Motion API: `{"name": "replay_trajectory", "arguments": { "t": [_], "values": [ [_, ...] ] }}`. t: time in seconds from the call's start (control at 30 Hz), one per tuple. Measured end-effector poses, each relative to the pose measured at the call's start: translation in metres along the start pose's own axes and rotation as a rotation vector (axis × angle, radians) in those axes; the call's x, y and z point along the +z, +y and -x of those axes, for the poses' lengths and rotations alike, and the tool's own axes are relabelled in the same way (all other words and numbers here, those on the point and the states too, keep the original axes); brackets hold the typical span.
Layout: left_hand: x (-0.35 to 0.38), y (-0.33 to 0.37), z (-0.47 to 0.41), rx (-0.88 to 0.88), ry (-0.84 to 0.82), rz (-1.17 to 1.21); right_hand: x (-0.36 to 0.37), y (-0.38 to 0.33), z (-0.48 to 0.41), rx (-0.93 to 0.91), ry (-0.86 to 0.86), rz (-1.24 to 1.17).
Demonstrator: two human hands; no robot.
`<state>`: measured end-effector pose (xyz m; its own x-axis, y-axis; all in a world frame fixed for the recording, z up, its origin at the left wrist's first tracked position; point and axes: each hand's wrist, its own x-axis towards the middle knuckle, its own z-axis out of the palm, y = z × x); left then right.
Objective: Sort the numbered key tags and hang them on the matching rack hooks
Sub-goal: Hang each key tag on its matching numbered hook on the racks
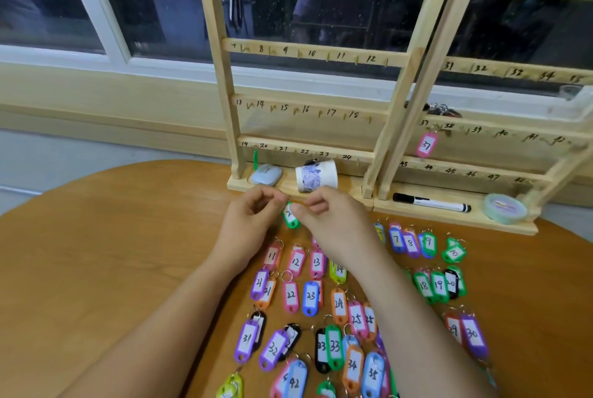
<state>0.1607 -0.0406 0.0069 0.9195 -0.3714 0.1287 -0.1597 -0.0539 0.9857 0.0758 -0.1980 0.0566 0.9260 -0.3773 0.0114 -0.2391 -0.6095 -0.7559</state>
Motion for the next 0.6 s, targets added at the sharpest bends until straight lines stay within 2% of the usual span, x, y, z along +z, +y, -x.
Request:
{"name": "replay_trajectory", "arguments": {
  "t": [0.2, 0.37, 0.6],
  "values": [
    [0.003, 0.001, 0.003, 0.047, -0.029, 0.037, 0.005, -0.004, -0.006, 0.025, -0.078, -0.116],
    [0.005, 0.001, 0.003, -0.01, -0.048, 0.163, 0.01, -0.003, -0.013, 0.092, -0.115, -0.312],
    [0.003, 0.002, 0.0, -0.087, -0.077, 0.27, 0.004, -0.003, -0.021, 0.169, -0.14, -0.445]
  ]
}}
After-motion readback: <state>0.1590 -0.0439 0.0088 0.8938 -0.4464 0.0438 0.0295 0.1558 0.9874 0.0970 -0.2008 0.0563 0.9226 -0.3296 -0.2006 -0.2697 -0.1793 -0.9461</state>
